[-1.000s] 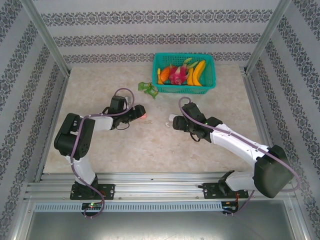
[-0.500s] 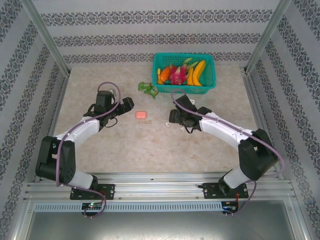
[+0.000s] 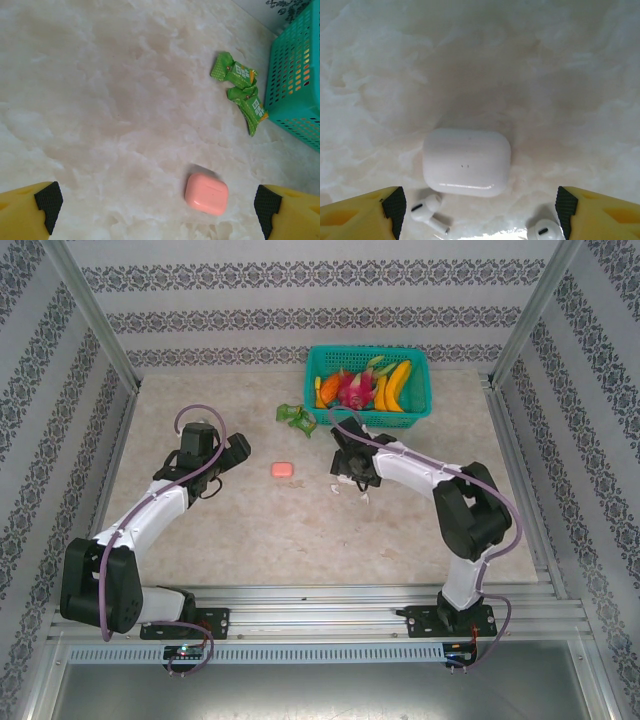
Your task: Insert the wireless bluetooth earbuds into the charging case
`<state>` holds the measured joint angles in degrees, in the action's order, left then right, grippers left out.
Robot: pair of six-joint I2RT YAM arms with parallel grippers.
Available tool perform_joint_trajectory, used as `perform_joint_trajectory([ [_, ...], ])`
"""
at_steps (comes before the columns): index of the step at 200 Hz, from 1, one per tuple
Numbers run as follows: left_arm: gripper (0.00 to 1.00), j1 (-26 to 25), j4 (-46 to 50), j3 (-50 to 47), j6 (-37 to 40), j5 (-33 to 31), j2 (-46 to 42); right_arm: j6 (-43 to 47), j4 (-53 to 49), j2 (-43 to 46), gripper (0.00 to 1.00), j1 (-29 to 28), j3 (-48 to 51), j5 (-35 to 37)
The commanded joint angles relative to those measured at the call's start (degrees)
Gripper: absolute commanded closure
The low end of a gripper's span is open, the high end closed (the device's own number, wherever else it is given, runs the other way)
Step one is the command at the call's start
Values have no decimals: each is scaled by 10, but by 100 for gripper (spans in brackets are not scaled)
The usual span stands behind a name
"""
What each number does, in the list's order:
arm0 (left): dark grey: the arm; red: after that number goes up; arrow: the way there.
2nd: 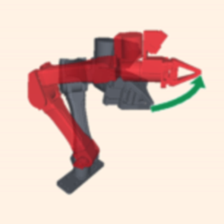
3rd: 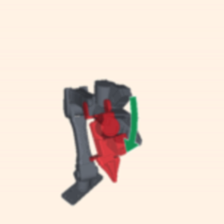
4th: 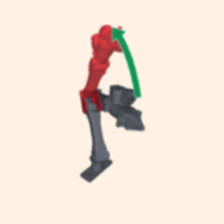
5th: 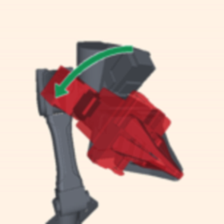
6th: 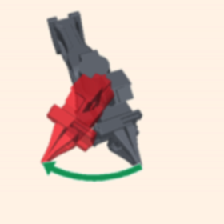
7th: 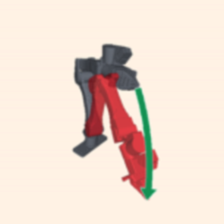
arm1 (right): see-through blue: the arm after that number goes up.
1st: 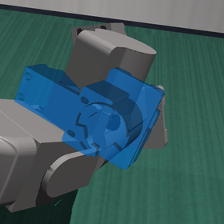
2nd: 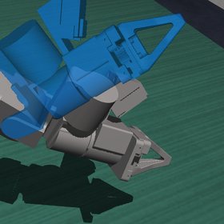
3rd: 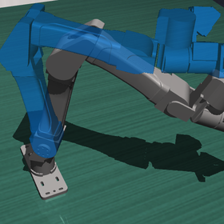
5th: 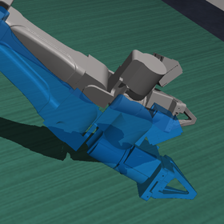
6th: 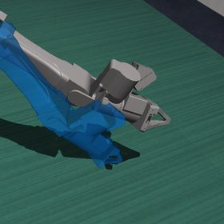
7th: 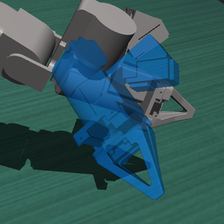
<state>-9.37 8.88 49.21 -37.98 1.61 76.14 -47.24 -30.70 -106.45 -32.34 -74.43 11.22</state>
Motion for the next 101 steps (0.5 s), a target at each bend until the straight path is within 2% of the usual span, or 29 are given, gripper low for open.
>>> perform_joint_trajectory([
  [1,0,5,16,11,-9,-11,-18,-6,-33,-31,19,4,-38,13],
  [45,0,5,7,7,-9,-15,-15,-3,-59,-82,18,4,-87,13],
  [101,0,5,4,11,-6,-14,-10,-5,-71,-112,18,3,-98,17],
])
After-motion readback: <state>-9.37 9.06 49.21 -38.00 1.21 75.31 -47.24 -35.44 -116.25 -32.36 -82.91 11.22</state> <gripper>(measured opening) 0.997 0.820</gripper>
